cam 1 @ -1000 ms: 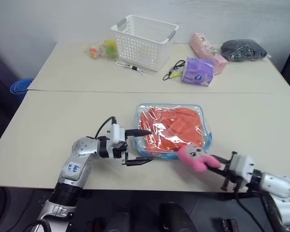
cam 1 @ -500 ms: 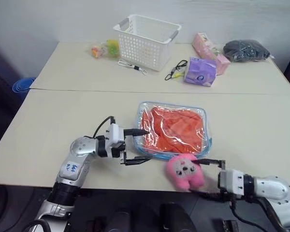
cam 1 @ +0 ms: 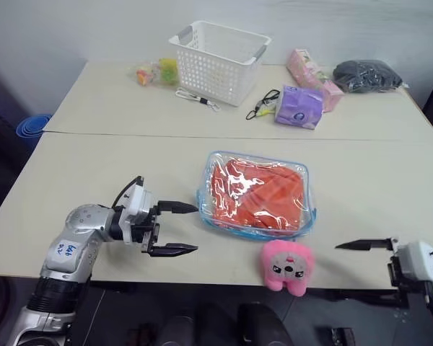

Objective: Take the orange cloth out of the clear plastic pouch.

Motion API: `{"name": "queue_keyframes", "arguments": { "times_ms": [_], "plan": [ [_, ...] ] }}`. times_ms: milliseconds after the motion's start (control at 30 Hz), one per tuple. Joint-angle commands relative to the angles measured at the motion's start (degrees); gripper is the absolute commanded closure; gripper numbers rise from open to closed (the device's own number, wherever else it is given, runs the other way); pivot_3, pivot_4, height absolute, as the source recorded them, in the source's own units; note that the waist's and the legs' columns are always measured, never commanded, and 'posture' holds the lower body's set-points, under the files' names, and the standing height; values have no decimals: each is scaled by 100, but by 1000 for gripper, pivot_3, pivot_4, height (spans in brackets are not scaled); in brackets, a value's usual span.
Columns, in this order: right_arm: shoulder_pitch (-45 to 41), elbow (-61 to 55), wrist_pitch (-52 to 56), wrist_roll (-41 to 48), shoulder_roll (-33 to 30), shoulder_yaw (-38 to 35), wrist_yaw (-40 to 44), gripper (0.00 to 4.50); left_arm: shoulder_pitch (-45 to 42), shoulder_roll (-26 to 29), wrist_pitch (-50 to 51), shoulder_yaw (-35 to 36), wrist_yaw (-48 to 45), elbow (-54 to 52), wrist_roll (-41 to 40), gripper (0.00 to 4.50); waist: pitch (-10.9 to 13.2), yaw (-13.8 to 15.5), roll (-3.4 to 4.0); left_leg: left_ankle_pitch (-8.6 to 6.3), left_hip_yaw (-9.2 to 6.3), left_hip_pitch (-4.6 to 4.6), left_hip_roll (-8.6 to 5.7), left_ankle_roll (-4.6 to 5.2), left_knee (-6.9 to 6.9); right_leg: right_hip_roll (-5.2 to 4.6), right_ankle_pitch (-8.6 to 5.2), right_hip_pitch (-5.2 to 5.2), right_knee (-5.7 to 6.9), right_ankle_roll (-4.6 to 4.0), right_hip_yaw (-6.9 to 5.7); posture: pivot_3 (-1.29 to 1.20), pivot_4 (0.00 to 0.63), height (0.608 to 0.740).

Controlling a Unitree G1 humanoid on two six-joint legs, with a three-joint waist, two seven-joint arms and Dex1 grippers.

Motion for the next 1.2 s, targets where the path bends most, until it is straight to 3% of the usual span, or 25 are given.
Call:
{"name": "queue_keyframes", "arguments": {
  "times_ms": [33,133,333,367,433,700,800,1200],
  "plan": [
    [-1378,1227,-1505,-883,273,509,-68,31,-26,35,0,90,6,-378,-132,0,2,-33,2,2,0,5,0,-3,-2,3,0,1,2,0,-1,0,150,740],
    [-2328,1975,-2279,-1376,613,1044,-140,31,-41,-20,-24,9,94,-418,-15,0,4,-58,1,9,-4,7,2,-15,-10,7,0,-7,20,-1,-6,0,150,740],
    [-3041,2651,-2973,-1661,993,1757,-192,31,-114,-62,-108,-138,196,-409,224,0,4,15,2,7,-5,-16,2,-14,2,3,0,-31,36,-1,-11,0,150,740],
    [-3119,2708,-2969,-1643,1011,1851,-153,203,-139,-84,-149,-152,222,-389,272,0,4,17,2,6,-5,-16,2,-12,6,3,0,-26,34,-1,-11,0,150,740],
    [-3351,2917,-2952,-1723,1034,1989,-202,586,-244,-147,-159,-257,244,-341,350,0,5,12,3,5,-6,-15,1,-10,11,1,0,-23,33,0,-11,0,150,740],
    [-3766,3322,-3004,-1882,891,2239,-309,3328,-643,-583,-401,-903,299,-130,809,0,5,3,3,6,-5,-11,2,-12,14,4,0,-21,39,0,-12,0,150,740],
    [-3815,3373,-2899,-1866,852,2236,-303,4372,-851,-994,-544,-1362,477,134,1191,0,5,17,3,6,-4,-12,2,-12,17,4,0,-21,39,0,-12,0,150,740],
    [-3505,2962,-2510,-1752,858,2192,-452,4442,-1548,-2406,-1313,-2341,1089,1413,2290,0,5,29,2,2,-4,-17,1,-7,56,6,1,-16,61,1,-13,0,150,740]
  ]
}}
